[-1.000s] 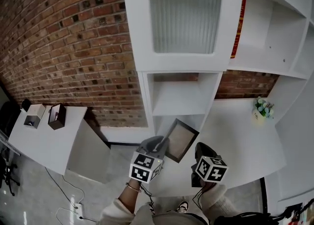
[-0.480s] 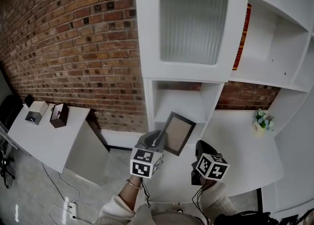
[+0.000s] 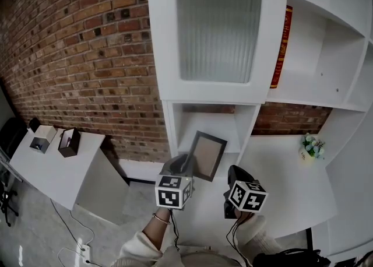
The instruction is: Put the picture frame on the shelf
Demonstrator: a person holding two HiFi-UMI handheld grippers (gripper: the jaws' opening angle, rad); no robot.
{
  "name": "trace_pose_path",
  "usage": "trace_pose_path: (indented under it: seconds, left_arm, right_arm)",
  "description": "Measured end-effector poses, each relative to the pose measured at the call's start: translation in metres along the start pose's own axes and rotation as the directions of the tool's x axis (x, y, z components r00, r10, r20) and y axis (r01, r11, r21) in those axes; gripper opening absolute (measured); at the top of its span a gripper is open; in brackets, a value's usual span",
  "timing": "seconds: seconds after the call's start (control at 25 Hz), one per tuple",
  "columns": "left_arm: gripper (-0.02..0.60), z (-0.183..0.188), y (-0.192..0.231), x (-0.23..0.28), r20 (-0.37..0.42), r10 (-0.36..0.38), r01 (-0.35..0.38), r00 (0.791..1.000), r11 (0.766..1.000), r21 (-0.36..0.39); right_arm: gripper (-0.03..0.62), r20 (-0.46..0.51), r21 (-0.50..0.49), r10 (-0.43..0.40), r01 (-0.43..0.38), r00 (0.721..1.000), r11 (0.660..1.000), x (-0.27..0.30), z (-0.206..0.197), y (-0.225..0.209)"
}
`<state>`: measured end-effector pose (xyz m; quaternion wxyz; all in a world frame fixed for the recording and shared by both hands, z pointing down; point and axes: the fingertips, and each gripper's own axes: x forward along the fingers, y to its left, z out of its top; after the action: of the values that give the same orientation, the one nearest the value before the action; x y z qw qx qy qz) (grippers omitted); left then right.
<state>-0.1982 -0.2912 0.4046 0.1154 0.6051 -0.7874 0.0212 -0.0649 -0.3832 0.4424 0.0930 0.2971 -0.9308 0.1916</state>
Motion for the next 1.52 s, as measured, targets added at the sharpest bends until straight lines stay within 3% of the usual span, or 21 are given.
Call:
trace_pose_path:
  seconds: [0.44,0.96,1.52]
  left_arm:
    - [0.066,0.015,0.004,0.05,-0.036,0.05,-0.051,0.998,0.998,-0.03]
    - [0.067,0.014,0.016,0.098,-0.136,0.079,-0.086,0.988,0.995,-0.049]
    - [0.067,0.005,0.021,0.119,-0.213,0.066,-0.078,0.975,0.996,-0.047]
  right_arm:
    - [0.025,-0.013,0.001,0.001,-0.001,1.0,1.0,0.027,0.014,-0.018]
    - [0.025,-0.054,0.022,-0.031,0.032,0.998,0.999,0.042,0.015,-0.027]
    - [0.025,-0.08,0.041,-0.06,0.064,0.995,0.997,0.046,0.009,-0.025]
